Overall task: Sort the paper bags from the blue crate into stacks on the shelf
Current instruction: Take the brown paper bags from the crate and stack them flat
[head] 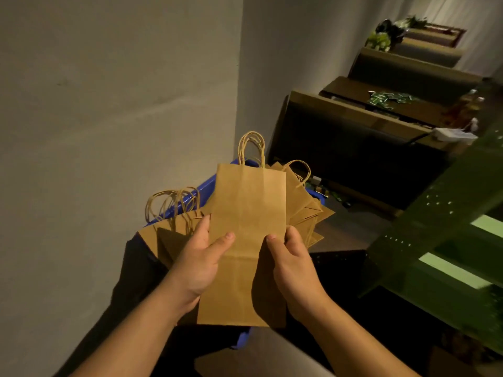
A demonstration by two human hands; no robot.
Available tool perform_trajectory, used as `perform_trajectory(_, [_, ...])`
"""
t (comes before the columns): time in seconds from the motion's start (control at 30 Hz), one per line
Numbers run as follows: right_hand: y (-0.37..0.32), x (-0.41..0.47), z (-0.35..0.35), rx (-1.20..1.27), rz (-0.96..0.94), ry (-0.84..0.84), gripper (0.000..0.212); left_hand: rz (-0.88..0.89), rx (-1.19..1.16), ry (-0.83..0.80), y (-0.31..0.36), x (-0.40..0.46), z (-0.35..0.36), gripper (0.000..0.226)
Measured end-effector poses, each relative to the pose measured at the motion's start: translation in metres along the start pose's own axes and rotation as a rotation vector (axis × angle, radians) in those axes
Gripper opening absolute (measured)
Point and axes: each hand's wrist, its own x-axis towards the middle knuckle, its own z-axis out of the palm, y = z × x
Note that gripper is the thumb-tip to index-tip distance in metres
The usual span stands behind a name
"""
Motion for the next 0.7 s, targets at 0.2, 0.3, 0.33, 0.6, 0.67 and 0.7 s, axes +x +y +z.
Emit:
perform_trajectory(0.2, [-0.010,-0.025,-0.065,0.074,0.043,0.129,0.017,0.013,0.053,-0.081,-0.008,-0.005,0.063,0.077])
perform_trajectory(0.3, [-0.006,-0.043,-0.103,0.089,0.023,0.236,0.017,0.071,0.168,-0.173,-0.020,-0.010,0.101,0.100])
perform_trajectory(0.33, [-0.003,-0.049,-0.115,0.089,0.026,0.268,0.017,0.079,0.199,-0.195,-0.026,-0.012,0.112,0.101])
perform_trajectory(0.6, [0.050,-0.109,-0.214,0.031,0.180,0.480,0.018,-0.062,0.420,-0.410,-0.096,-0.041,0.197,0.019])
perform_trajectory(0.67, [0.067,-0.126,-0.235,0.008,0.224,0.513,0.017,-0.112,0.488,-0.471,-0.112,-0.051,0.213,0.020])
perform_trajectory(0.7, [0.076,-0.133,-0.245,0.001,0.248,0.525,0.017,-0.136,0.535,-0.497,-0.121,-0.055,0.220,0.020])
